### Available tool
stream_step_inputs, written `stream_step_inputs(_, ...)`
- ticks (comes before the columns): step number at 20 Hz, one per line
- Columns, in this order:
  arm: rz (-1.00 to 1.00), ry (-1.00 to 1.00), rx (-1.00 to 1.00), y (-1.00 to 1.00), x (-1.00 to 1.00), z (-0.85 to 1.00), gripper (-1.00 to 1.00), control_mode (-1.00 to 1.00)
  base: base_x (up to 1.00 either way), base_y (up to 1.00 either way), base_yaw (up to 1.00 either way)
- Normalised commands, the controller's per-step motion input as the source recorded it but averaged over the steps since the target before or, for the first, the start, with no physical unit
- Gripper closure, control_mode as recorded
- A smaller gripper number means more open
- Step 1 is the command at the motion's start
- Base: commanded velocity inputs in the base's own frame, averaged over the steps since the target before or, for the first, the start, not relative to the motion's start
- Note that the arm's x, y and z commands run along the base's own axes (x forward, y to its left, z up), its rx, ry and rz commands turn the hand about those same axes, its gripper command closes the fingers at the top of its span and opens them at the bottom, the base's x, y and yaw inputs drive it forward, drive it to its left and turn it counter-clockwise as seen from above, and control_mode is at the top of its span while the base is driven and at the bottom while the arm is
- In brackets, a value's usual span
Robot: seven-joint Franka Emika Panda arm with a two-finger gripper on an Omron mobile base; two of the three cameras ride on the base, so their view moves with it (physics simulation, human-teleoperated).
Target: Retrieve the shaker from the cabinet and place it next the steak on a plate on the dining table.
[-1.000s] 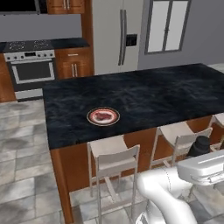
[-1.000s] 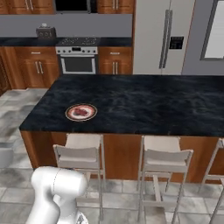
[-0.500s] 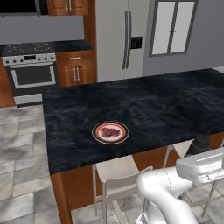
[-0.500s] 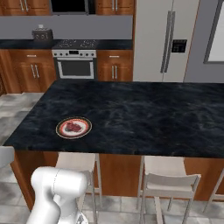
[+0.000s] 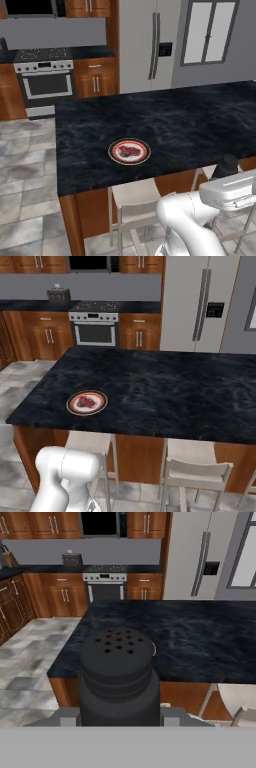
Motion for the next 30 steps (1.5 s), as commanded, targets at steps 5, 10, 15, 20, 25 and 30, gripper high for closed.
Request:
stream_step_inputs(5,0.00,0.00,0.00,0.00,0.00,0.00,1.00,1.00,0.54,-0.29,0.23)
stream_step_inputs(10,0.08,0.08,0.02,-0.13,0.40,0.00,1.00,-1.00,0.42,-0.19,0.13)
stream_step_inputs(15,0.24,0.17,0.05,-0.58,0.94,0.00,1.00,-1.00,0.00,0.00,0.00)
stream_step_inputs(20,0.28,0.12,0.02,-0.56,0.82,0.00,1.00,-1.00,0.00,0.00,0.00)
stream_step_inputs(25,0.32,0.01,0.00,-0.24,0.53,0.00,1.00,-1.00,0.00,0.00,0.00)
stream_step_inputs(30,0.33,0.00,0.00,-0.05,0.48,-0.04,1.00,-1.00,0.00,0.00,0.00)
